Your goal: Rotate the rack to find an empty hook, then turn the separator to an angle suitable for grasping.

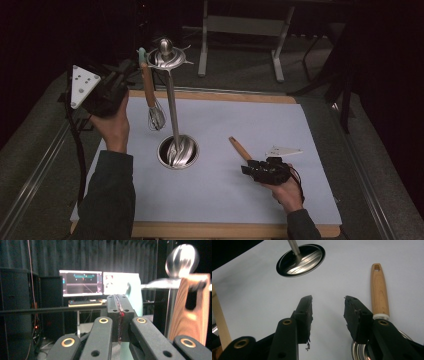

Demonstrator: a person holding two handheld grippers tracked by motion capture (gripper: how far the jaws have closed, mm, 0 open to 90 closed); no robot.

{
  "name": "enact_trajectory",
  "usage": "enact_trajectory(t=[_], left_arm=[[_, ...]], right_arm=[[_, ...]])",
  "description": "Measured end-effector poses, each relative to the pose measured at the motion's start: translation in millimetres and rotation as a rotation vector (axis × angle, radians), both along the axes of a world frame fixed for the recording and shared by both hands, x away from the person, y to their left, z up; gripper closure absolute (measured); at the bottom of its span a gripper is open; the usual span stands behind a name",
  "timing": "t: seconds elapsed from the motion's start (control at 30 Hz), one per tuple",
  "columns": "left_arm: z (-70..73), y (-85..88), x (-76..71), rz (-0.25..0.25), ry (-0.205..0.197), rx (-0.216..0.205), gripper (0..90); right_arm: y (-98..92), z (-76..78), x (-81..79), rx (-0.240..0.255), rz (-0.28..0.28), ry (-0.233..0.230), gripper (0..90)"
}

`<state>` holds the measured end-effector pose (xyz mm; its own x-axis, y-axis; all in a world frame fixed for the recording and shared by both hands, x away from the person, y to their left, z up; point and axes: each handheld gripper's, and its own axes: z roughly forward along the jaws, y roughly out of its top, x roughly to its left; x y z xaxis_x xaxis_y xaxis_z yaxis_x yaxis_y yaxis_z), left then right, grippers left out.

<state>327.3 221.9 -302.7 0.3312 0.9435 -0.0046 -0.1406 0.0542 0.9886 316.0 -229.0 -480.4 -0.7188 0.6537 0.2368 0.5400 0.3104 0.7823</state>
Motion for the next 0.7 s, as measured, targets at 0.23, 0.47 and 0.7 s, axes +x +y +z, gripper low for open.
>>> enact_trajectory(t=[0.23, 0.47, 0.7], left_arm=[[-14.3, 7.6, -4.1, -0.001, 0.038, 0.009, 90.0], [-50.7, 12.0, -13.6, -0.034, 0.124, 0.025, 90.0], [-85.5, 16.2, -15.8, -0.044, 0.207, 0.036, 89.7]], right_arm=[[-1.9, -0.9, 0.5, -0.004, -0.006, 0.003, 57.6], [-5.0, 1.0, 1.9, -0.01, -0.019, -0.007, 57.4], [-7.4, 5.2, 4.9, -0.063, -0.043, -0.023, 57.4]])
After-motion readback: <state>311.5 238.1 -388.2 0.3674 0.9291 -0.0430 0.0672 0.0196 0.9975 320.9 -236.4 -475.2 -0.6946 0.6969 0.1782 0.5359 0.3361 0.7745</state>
